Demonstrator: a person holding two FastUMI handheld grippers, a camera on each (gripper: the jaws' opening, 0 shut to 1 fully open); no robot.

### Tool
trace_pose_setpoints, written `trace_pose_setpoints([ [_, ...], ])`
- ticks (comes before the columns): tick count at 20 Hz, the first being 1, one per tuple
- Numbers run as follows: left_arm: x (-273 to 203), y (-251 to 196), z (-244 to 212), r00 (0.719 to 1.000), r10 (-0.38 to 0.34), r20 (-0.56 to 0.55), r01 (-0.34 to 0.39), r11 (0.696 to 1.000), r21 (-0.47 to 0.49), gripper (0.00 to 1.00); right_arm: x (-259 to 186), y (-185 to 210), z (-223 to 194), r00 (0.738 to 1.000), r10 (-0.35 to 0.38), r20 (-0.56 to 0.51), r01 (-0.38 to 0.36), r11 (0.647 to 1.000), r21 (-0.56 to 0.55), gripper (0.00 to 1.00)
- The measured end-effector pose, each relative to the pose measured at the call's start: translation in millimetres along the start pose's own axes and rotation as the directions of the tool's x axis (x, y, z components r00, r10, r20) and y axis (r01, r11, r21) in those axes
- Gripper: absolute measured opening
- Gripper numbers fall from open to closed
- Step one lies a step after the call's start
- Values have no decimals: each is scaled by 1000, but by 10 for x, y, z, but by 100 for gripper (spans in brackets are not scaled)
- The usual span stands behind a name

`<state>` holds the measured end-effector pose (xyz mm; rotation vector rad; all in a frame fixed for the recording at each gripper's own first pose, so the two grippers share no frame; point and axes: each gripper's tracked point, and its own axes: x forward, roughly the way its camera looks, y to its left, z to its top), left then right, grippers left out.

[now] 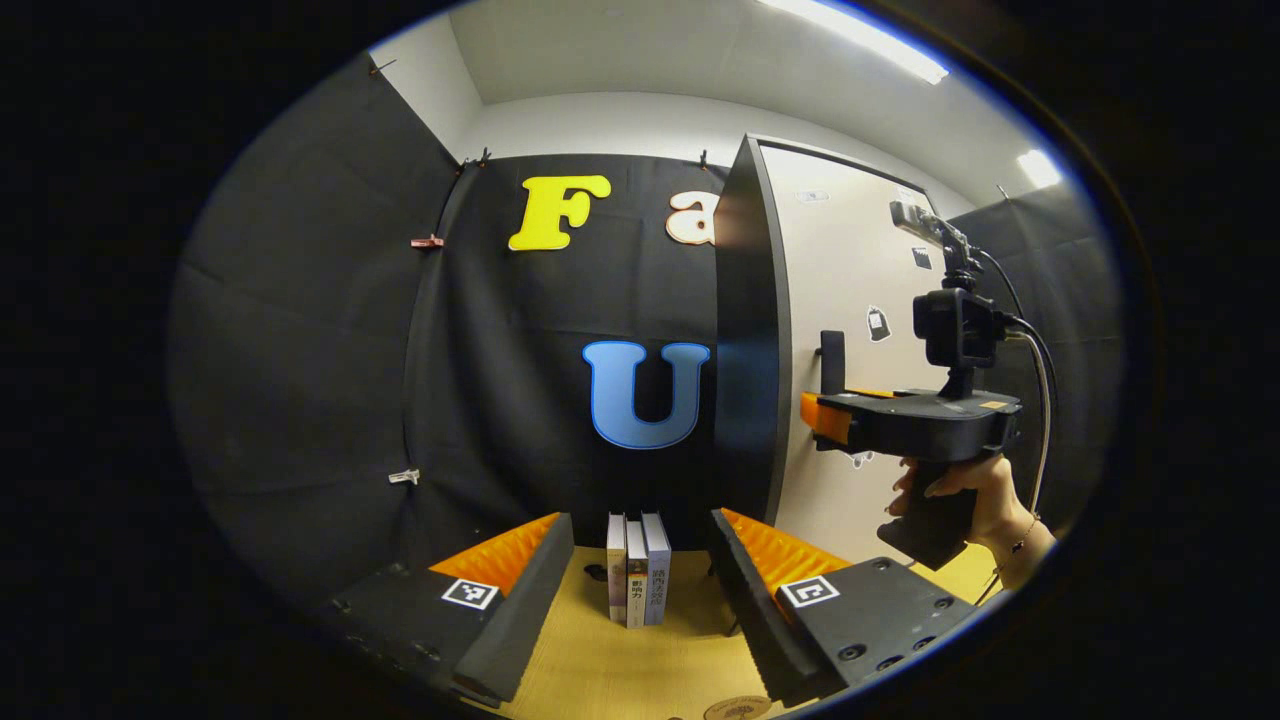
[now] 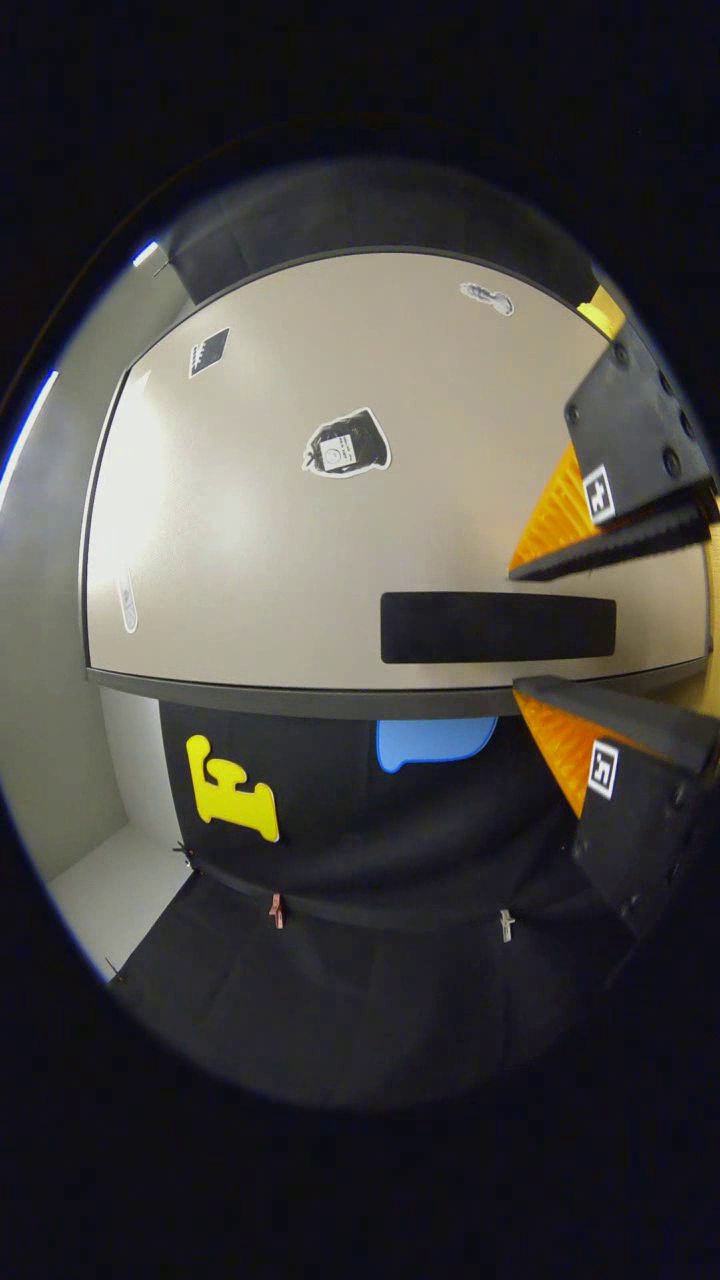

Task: Open the cabinet door with the right hand, grasp the bottle in the cabinet with the left hand and place it on the coaster, then close the cabinet door with the right hand.

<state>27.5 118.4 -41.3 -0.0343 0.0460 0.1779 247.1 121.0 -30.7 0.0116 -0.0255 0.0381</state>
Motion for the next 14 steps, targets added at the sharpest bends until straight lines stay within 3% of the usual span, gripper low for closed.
trace_pose_setpoints([
  [1, -6, 11, 4, 1000, 1, 4, -1, 1000, 2, 87, 14, 2, 12, 1000, -15, 5, 15, 1000, 2, 48],
  [3, -37, 40, 24, 1000, 7, 14, -7, 1000, 5, 87, 47, 20, -10, 1000, -22, -1, 22, 1000, -3, 46],
  [4, -50, 53, 41, 1000, 9, 18, -9, 1000, 4, 87, -131, 4, 16, 999, -42, -11, 42, 999, -4, 41],
  [5, -66, 60, 35, 1000, 10, 20, -10, 1000, 4, 87, 49, -7, -15, 999, -47, -6, 47, 999, -15, 36],
  [8, -120, 64, 44, 1000, 11, 23, -11, 1000, -3, 87, 36, -12, -37, 998, -56, -36, 54, 997, -52, 17],
  [9, -148, 65, 46, 999, 13, 29, -13, 1000, -7, 87, 36, -7, -23, 997, -61, -40, 59, 997, -42, 17],
  [10, -170, 71, 72, 999, 16, 38, -16, 1000, -5, 87, 16, -7, -33, 997, -51, -54, 49, 998, -46, 7],
  [14, -222, 28, 153, 998, 14, 67, -15, 1000, 13, 86, -211, 27, 8, 997, -5, -73, 2, 999, -38, 6],
])
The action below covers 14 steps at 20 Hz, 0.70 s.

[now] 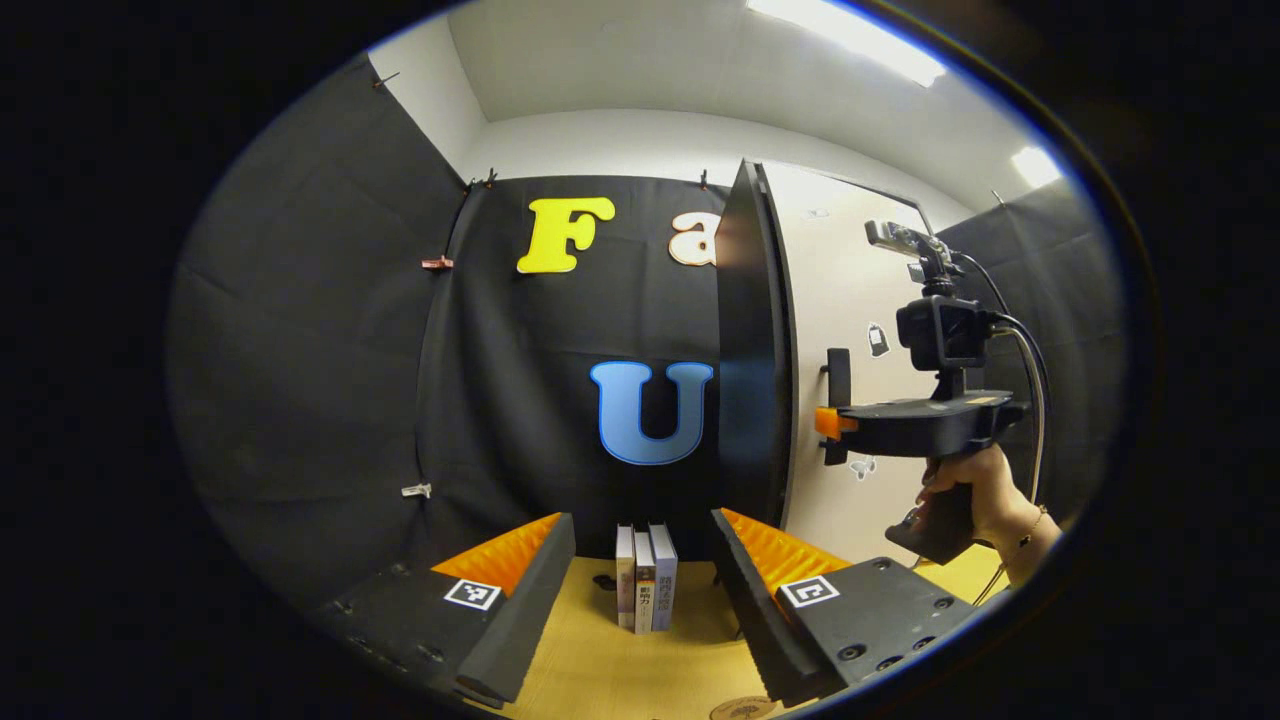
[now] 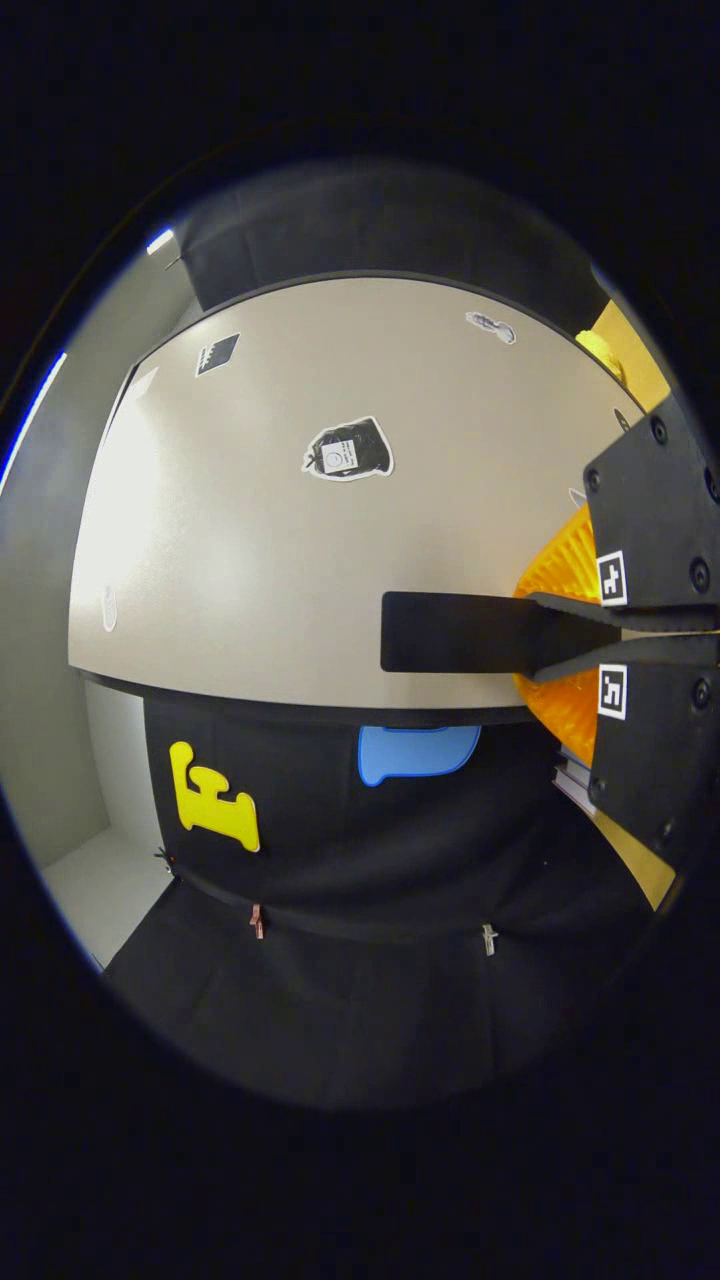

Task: Open the cabinet door with the right hand, grasp the bottle in the cabinet with the left hand and place it on the coaster, then close the cabinet door with the right hand.

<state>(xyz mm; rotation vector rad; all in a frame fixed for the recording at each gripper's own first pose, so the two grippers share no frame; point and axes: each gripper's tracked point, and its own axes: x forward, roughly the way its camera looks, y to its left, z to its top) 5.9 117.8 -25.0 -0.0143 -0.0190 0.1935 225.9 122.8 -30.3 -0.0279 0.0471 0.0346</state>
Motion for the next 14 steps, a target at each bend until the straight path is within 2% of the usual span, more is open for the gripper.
trace_pose_setpoints([
  [6, -230, -275, 78, 999, -46, 9, 46, 999, -6, 86, -332, -2, 72, 999, 36, -9, -36, 999, -13, 6],
  [14, -487, -458, 174, 998, -64, 13, 64, 998, 14, 86, -750, -128, 168, 999, 49, -20, -49, 998, -45, 6],
])
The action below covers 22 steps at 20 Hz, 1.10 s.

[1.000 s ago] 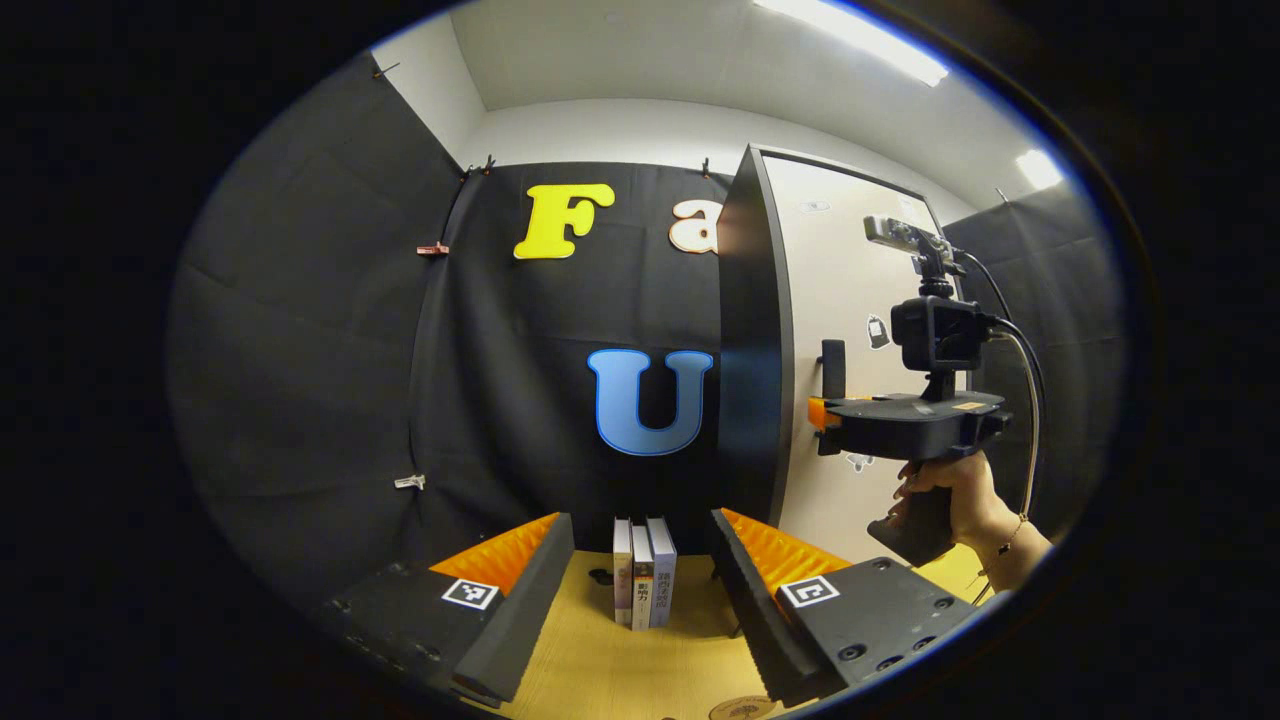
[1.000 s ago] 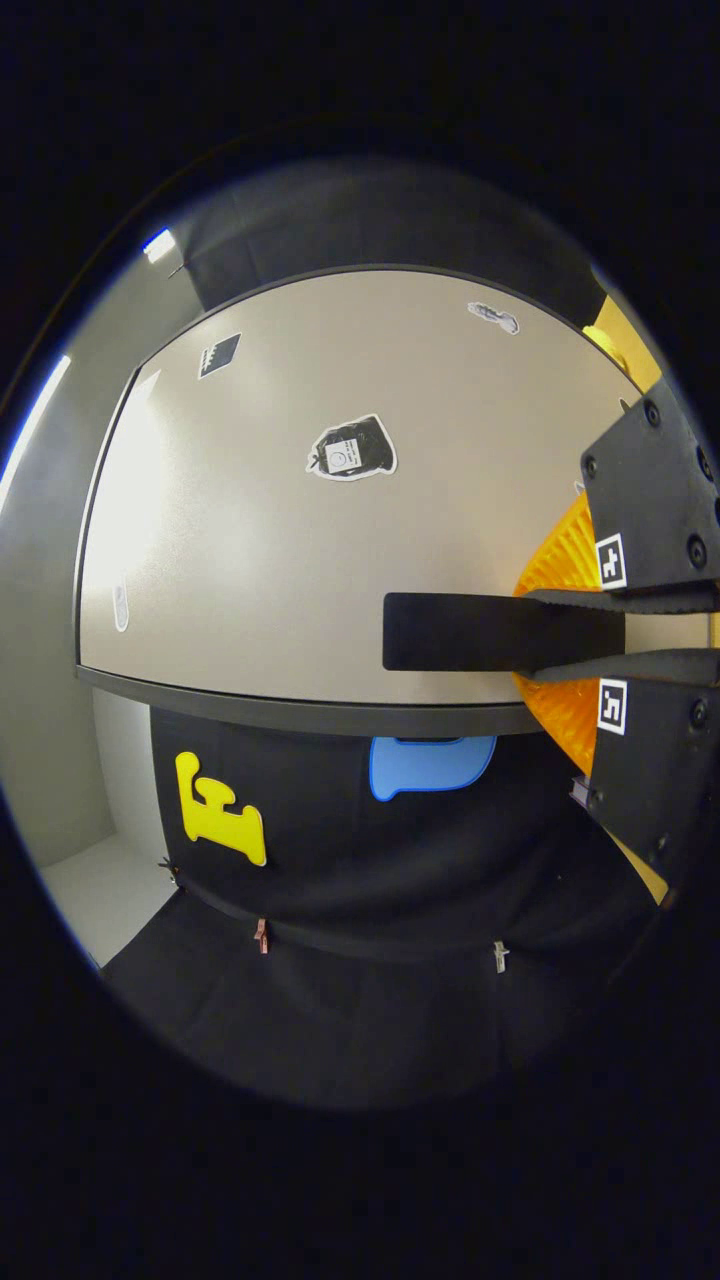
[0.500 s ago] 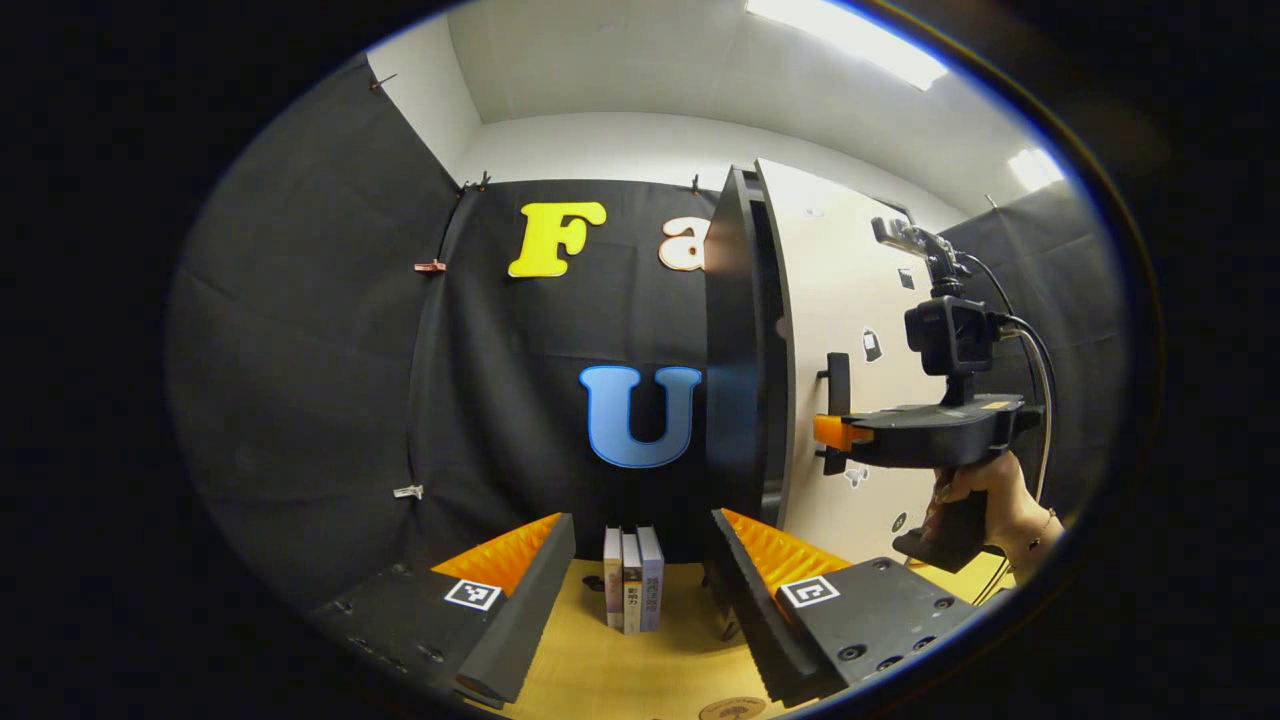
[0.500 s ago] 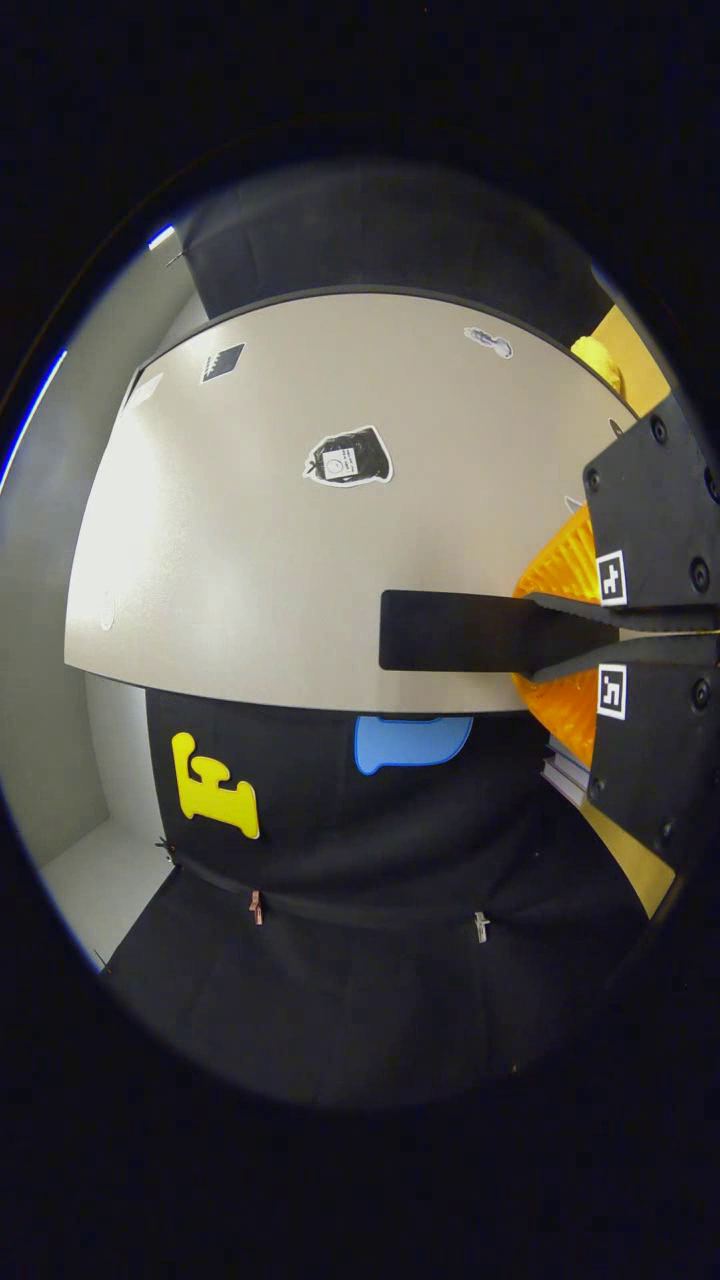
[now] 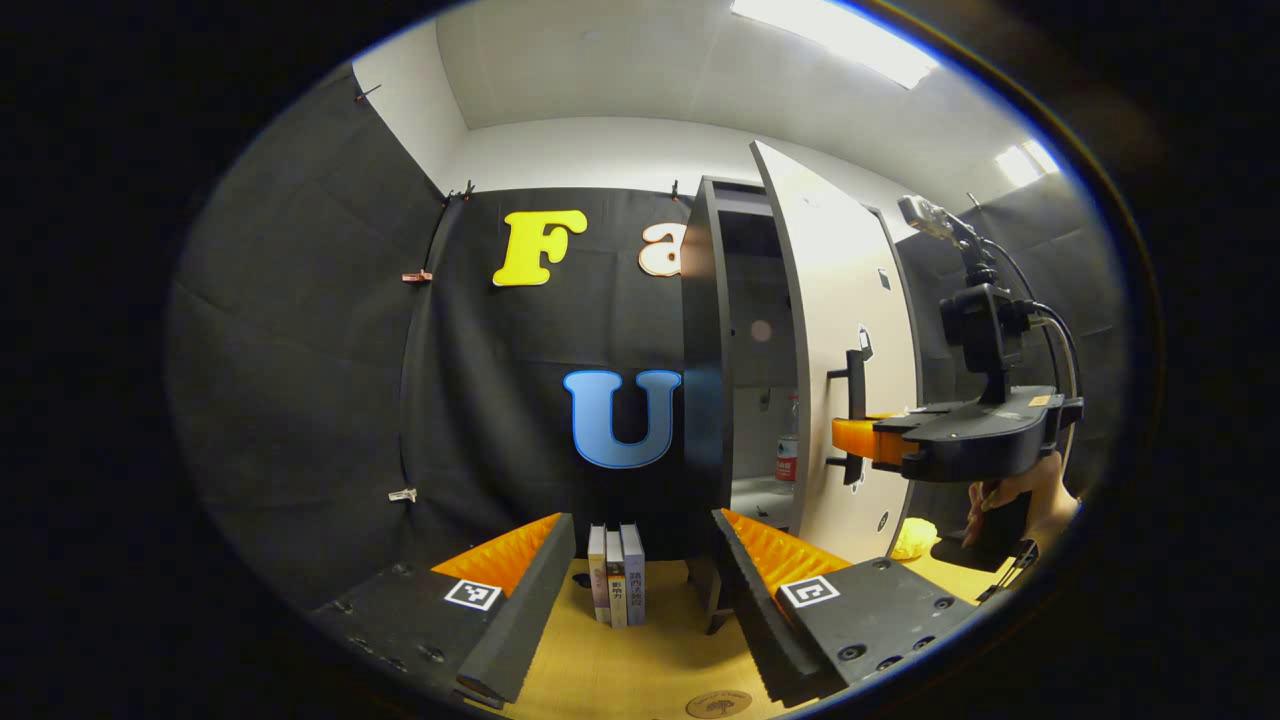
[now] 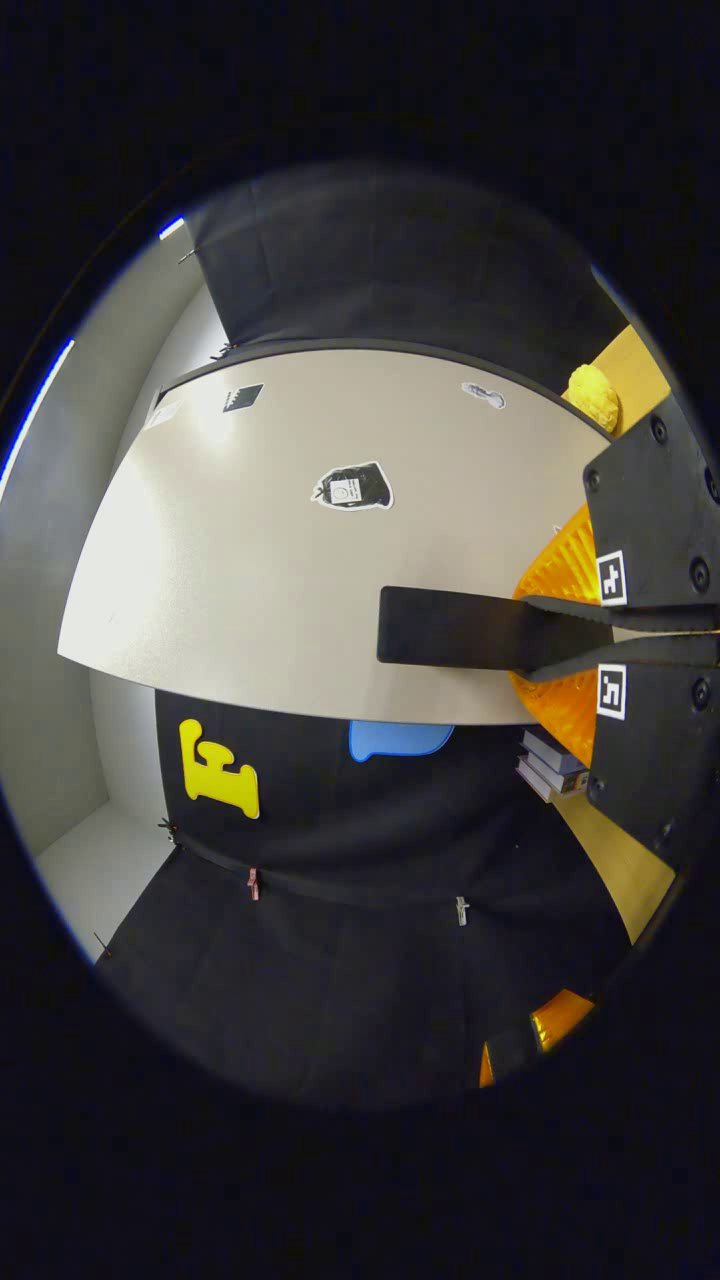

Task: Open the cabinet door with the right hand, grasp the bottle in the cabinet with the left hand and place it on the coaster, then close the cabinet door with the right hand.

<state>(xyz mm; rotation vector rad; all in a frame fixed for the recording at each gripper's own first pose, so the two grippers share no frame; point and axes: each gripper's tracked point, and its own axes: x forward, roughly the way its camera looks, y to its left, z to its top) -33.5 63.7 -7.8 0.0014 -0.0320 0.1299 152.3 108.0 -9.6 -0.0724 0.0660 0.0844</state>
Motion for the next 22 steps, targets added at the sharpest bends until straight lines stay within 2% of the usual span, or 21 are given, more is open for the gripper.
trace_pose_setpoints([
  [5, 3, -298, 37, 996, -90, 15, 90, 996, 13, 86, -374, -246, 9, 1000, -24, 6, 24, 1000, 12, 6],
  [9, 60, -700, 19, 974, -226, 19, 226, 974, 10, 86, -605, -450, 9, 997, -77, -1, 77, 997, 6, 6],
  [14, 199, -1194, -93, 922, -387, -2, 387, 922, -19, 86, -891, -828, 16, 981, -193, -16, 193, 981, -13, 6],
  [18, 319, -1663, -130, 871, -491, -6, 491, 870, 29, 86, -1109, -1190, 23, 952, -304, -23, 303, 952, -41, 5],
  [22, 390, -2161, -133, 826, -563, 17, 562, 826, 28, 87, -1288, -1563, -6, 935, -352, -38, 351, 936, -34, 5],
])
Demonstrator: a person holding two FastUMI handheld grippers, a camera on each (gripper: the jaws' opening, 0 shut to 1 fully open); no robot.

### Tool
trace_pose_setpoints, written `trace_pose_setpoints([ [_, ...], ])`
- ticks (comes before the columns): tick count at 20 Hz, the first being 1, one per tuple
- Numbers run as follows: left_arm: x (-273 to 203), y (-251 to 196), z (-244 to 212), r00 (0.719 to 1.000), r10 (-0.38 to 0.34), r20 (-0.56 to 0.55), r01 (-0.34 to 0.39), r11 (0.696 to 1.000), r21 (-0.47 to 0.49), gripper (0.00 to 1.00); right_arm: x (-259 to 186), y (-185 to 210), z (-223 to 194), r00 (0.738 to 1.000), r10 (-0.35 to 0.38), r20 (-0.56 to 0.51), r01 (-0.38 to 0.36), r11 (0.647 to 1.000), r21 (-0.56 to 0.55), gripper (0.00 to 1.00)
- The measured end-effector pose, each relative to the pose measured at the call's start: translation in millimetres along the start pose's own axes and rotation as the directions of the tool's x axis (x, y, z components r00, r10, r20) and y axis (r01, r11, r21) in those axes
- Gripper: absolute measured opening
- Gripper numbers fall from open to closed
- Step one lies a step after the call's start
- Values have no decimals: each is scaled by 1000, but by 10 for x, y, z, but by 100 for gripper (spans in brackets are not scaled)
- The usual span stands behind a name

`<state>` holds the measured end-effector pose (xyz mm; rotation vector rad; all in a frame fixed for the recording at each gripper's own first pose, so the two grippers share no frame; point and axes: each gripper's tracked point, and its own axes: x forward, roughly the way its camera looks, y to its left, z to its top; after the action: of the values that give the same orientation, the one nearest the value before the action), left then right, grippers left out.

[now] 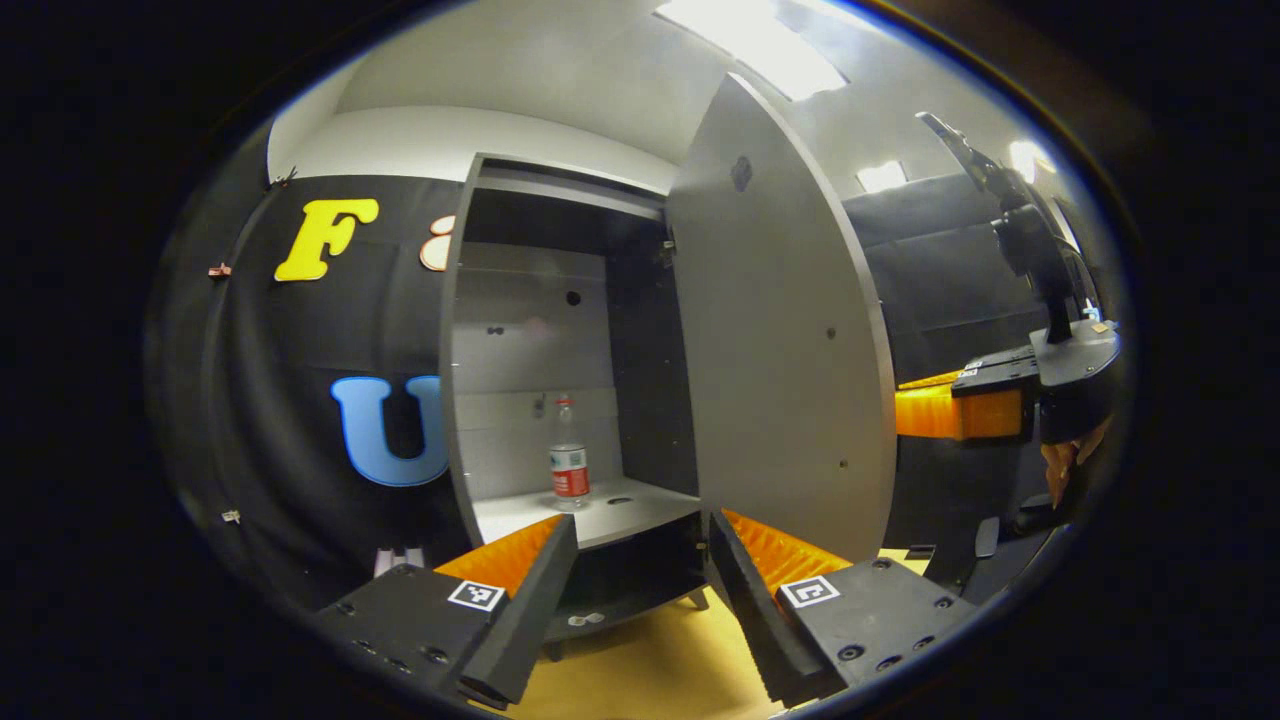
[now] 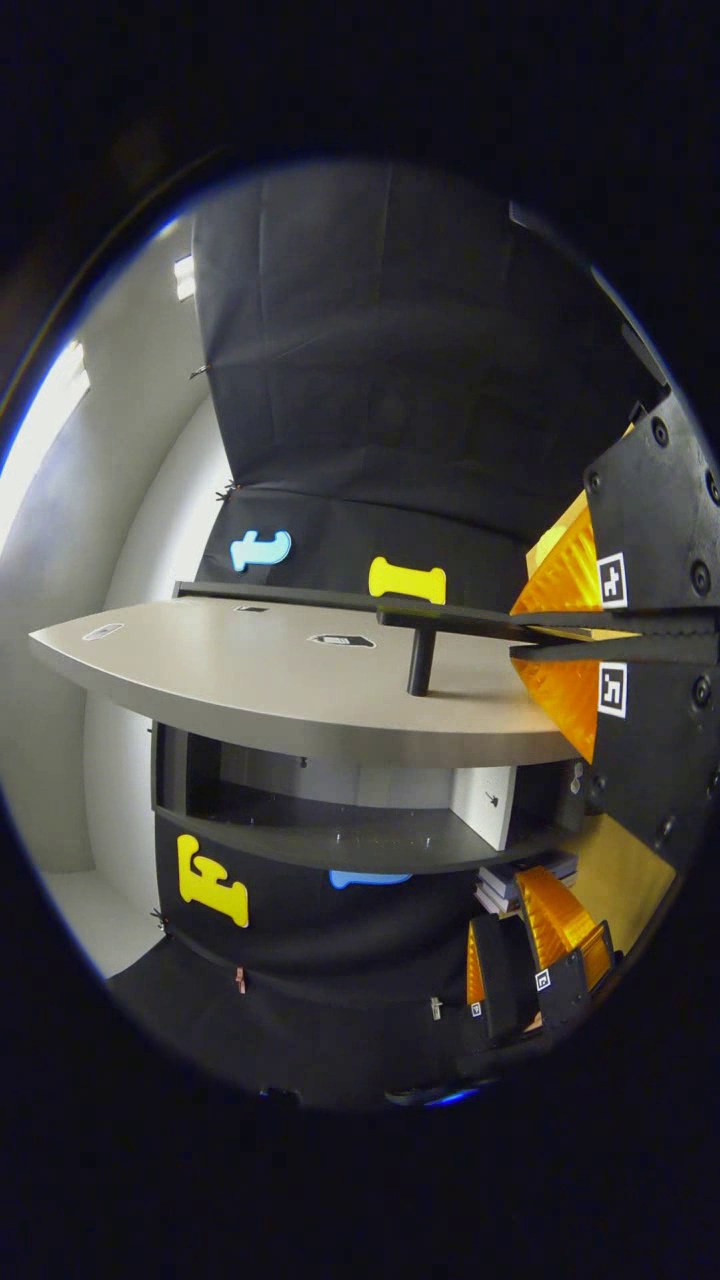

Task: Open the cabinet door with the right hand, grasp the bottle in the cabinet with the left hand and place it on the coaster, then close the cabinet door with the right hand.

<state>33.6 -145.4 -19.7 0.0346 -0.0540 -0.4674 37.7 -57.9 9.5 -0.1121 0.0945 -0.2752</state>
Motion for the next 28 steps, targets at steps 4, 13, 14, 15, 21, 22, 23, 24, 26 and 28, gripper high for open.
trace_pose_setpoints([
  [4, 358, -193, 19, 999, -32, -10, 31, 999, -28, 84, 1, -354, -170, 998, 22, -56, -21, 1000, 17, 5],
  [13, 1616, 136, 29, 993, 114, 0, -114, 993, 41, 86, 106, -995, -165, 993, 116, -36, -113, 990, 81, 5],
  [14, 1776, 197, 32, 991, 131, -1, -131, 990, 48, 85, 98, -1101, -157, 992, 123, -36, -118, 986, 116, 7],
  [15, 1893, 273, 17, 989, 151, -14, -149, 987, 63, 85, 109, -1225, -135, 994, 107, -28, -102, 985, 139, 5],
  [21, 2514, 697, 106, 972, 235, -9, -235, 972, 12, 89, -18, -1813, 202, 996, 44, 81, -64, 965, 253, 46],
  [22, 2614, 761, 127, 970, 243, -6, -243, 970, -2, 89, -6, -1969, 211, 996, 5, 90, -30, 960, 277, 49],
  [23, 2712, 823, 131, 967, 255, -4, -255, 967, -12, 94, -7, -2168, 181, 995, -53, 90, 25, 955, 295, 46],
  [24, 2820, 916, 126, 962, 272, -3, -272, 962, -20, 94, 26, -2371, 155, 989, -118, 92, 85, 949, 305, 52],
  [26, 3003, 1087, 82, 949, 315, -15, -315, 949, -15, 93, 26, -2791, 102, 964, -248, 95, 210, 931, 298, 69],
  [28, 3142, 1217, 13, 937, 349, -28, -349, 937, -2, 93, 21, -3070, 55, 941, -322, 99, 282, 914, 292, 62],
])
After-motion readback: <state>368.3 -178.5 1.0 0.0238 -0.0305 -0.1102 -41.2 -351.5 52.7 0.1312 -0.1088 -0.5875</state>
